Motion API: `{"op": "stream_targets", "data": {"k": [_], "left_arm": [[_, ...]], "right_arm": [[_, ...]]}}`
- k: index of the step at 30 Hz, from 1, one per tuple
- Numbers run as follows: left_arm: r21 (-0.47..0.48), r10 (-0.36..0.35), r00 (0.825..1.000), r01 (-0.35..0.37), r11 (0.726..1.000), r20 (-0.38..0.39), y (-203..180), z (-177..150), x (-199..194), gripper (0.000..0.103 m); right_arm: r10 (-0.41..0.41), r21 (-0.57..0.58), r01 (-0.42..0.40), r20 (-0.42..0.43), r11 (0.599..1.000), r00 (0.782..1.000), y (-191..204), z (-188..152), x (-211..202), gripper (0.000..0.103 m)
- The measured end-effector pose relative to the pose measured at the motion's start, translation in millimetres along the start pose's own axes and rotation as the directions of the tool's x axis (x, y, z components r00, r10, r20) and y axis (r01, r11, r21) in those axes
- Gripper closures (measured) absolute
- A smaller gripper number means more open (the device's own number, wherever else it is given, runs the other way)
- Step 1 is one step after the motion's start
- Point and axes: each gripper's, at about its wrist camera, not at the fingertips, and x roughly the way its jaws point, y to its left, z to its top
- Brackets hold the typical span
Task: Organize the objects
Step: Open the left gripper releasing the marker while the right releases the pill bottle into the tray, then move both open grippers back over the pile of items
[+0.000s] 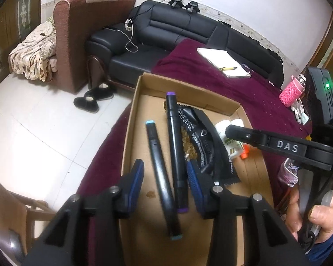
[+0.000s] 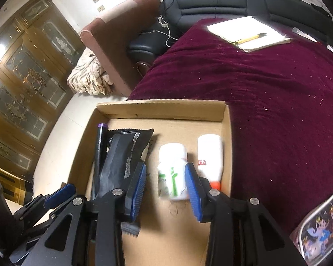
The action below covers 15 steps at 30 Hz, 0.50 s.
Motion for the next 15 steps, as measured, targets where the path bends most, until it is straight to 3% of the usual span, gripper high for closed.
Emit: {"op": "stream_targets", "data": {"k": [15], "left_arm": [[0.146, -0.077, 0.996, 0.069, 0.987, 0.051, -80.1, -38.1, -40.4, 0.062]], "right_arm": [[0.129, 0.086, -0.138, 0.103, 0.987, 0.986, -62.5, -81.9, -92.1, 0.057]]}}
